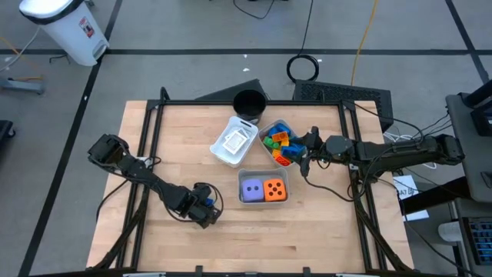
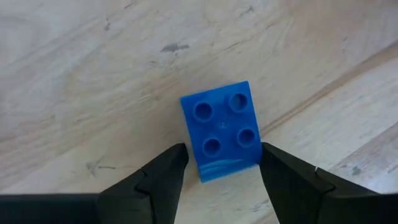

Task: Pick & Place Toys
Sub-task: Put the blue game piece into the top gray bin

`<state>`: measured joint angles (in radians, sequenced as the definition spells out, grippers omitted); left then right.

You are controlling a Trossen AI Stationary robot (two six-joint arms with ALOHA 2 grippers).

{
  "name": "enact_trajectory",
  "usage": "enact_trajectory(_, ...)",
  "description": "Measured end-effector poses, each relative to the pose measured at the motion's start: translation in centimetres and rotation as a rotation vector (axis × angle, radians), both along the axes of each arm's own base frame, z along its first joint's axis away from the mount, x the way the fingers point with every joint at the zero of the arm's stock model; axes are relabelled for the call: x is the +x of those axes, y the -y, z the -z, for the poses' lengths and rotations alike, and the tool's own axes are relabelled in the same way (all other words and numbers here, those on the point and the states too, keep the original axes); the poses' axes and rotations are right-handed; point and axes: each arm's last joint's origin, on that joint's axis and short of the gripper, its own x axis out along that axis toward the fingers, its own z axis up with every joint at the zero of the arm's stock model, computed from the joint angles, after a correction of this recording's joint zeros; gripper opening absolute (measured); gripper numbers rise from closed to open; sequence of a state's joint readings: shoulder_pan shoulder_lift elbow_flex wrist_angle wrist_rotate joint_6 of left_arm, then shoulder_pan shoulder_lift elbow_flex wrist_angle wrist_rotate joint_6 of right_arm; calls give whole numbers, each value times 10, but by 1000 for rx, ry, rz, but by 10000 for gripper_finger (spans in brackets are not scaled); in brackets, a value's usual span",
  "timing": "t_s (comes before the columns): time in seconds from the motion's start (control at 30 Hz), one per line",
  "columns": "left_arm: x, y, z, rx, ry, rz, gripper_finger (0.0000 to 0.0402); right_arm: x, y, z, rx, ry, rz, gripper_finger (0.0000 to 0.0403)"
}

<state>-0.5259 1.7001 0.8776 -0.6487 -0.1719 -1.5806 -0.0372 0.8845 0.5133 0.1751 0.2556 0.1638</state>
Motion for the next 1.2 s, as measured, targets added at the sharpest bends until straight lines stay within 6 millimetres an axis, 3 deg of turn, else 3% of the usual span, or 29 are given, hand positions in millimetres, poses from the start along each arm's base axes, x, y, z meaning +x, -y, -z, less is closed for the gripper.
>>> enact_trajectory(0.13, 0, -1, 0, 21, 4, 3, 207, 0, 0, 0, 0, 0, 0, 254)
enact_trajectory(0.33, -1, -3, 1, 72, 15, 13, 143, 0, 0, 0, 0, 1, 0, 254)
enact_trajectory(0.6, 2, -5, 1, 159, 44, 147, 144, 0, 0, 0, 7, 3, 2, 254)
enact_trajectory(0.77, 12, 0, -7, 196, 161, 275, 144, 0, 0, -1, 6, 6, -3, 254)
enact_trajectory(1.2, 71, 14, -89, 578, 460, 532, 144, 37, -16, 9, 2, 135, -293, 254)
